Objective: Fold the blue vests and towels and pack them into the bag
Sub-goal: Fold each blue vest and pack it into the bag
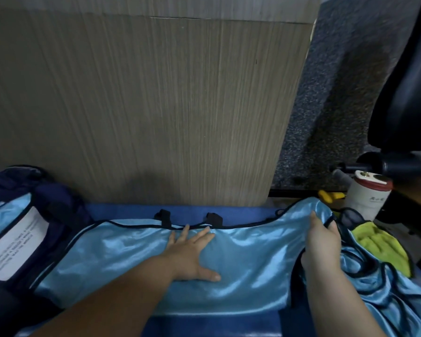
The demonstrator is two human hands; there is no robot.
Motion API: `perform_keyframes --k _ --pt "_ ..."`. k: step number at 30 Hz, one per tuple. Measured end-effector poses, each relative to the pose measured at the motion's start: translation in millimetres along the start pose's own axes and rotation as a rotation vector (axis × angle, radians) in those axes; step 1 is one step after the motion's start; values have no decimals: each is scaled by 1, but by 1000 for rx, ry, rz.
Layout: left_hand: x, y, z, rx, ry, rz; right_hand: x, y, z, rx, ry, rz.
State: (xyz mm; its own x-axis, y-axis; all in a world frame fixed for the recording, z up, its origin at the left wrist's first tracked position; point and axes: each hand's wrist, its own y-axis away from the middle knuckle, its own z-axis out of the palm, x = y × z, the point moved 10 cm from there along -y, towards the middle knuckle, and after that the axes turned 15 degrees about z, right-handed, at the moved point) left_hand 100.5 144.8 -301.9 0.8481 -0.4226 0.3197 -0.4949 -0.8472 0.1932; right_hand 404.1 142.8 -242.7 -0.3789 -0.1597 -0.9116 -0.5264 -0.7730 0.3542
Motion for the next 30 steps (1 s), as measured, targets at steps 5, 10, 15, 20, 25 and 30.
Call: perform_keyframes --k 5,10,15,20,25,30 --pt "-1 -8 -3 -26 2 -17 -18 17 12 -23 166 -148" --pt "14 2 -39 456 81 -4 -25 66 59 -208 334 -352" --pt "8 23 -27 691 1364 -187 32 122 127 -600 778 -561" --pt "-1 44 -24 615 1666 -236 98 146 143 -978 1134 -461" --pt "-29 57 -22 544 940 -312 78 116 132 -749 1025 -399" --pt "-45 47 -29 650 734 -324 51 71 99 -400 1124 -340"
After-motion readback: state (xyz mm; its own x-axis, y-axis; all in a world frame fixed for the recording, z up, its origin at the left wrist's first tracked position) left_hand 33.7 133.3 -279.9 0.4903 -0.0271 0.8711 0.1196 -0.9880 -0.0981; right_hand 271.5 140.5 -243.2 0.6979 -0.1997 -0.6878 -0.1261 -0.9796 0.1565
